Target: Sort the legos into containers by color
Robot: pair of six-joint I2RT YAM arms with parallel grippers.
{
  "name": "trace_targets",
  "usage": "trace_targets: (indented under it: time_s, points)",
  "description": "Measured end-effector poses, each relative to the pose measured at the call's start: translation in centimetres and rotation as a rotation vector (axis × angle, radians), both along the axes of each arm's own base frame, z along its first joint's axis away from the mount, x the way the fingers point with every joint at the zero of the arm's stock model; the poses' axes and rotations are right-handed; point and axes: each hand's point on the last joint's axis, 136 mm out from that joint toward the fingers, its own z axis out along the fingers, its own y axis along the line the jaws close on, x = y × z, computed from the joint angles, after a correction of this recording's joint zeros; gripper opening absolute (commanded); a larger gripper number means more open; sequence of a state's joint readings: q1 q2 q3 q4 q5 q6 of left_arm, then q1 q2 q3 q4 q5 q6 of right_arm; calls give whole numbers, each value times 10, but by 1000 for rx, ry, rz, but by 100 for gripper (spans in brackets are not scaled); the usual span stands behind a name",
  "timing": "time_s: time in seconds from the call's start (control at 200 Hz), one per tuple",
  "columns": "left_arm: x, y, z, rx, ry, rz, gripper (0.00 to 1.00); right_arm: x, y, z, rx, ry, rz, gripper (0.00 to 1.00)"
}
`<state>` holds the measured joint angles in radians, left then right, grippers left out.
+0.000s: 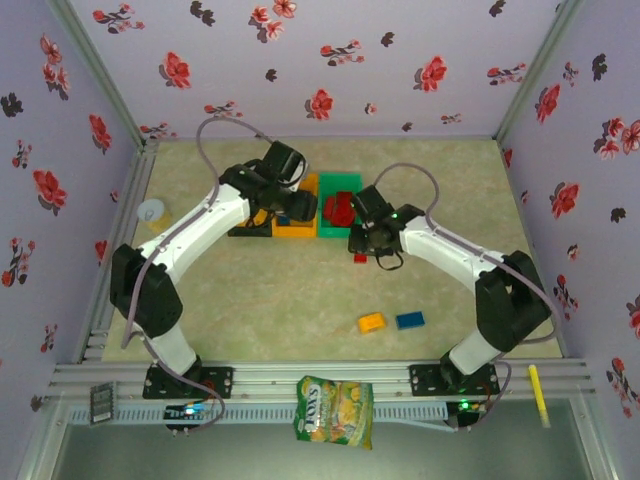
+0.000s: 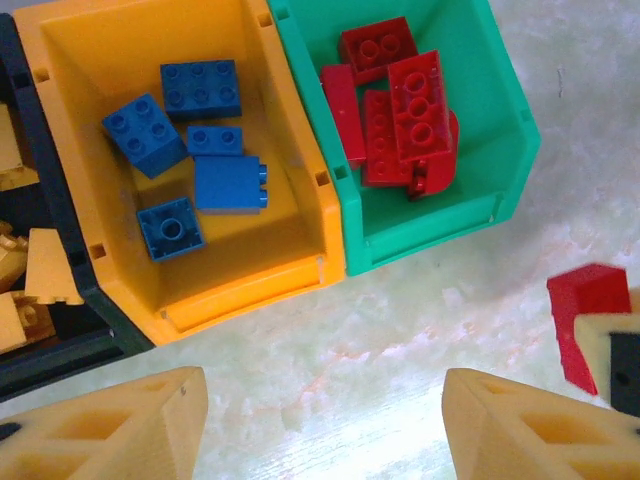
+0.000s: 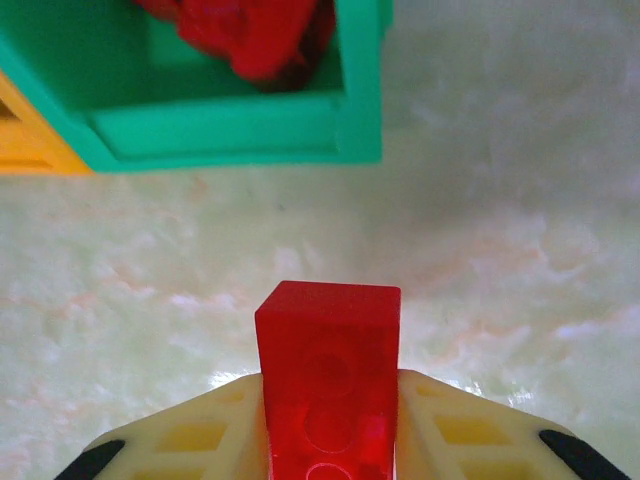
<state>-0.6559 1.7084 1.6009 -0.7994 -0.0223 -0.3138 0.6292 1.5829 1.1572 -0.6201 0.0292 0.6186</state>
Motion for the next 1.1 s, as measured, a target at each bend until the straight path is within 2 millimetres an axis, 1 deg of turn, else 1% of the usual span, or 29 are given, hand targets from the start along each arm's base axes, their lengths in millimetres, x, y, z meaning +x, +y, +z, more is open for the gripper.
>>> trace_targets:
  time_s: [0.16, 0.3, 0.385, 0.43, 0.465, 0.49, 0.51, 0.55, 0.62, 0.67, 0.74, 0.83, 0.935, 1.025, 1.1]
  points:
    - [-5, 5, 1, 3, -3, 3, 64, 36, 3, 20, 3, -57, 10, 33]
    - [-8, 10, 1, 12, -6, 10, 64, 74, 6, 35, 15, -107, 3, 33]
    - [-11, 13, 0, 16, -6, 12, 65, 99, 13, 42, 27, -134, 6, 35]
    - [-12, 14, 0, 17, -6, 13, 65, 111, 17, 44, 33, -144, 5, 39]
    - [-14, 15, -1, 18, -5, 14, 65, 120, 22, 45, 39, -150, 11, 48]
    - [-15, 16, 0, 17, -5, 16, 66, 126, 26, 46, 46, -154, 15, 57]
    - [-16, 17, -1, 18, -4, 16, 66, 131, 30, 46, 53, -158, 17, 61]
    - [-18, 19, -1, 17, -4, 17, 66, 139, 36, 46, 59, -161, 24, 66]
    - [-22, 21, -1, 16, -6, 16, 68, 151, 43, 47, 64, -170, 36, 70]
    - [-24, 23, -1, 12, -12, 15, 69, 153, 44, 46, 66, -171, 42, 71]
    - [-32, 25, -5, 8, -12, 6, 69, 151, 42, 46, 61, -159, 40, 71]
    - [-43, 22, -11, 10, -13, -22, 70, 149, 33, 48, 60, -158, 26, 72]
    - [-61, 6, -23, 16, -11, -99, 70, 138, 7, 55, 55, -155, -10, 72]
    - [-82, -13, -42, 31, -11, -187, 69, 129, -21, 68, 60, -171, -55, 73]
    - [-100, -23, -59, 48, -4, -252, 69, 123, -39, 80, 67, -192, -87, 73]
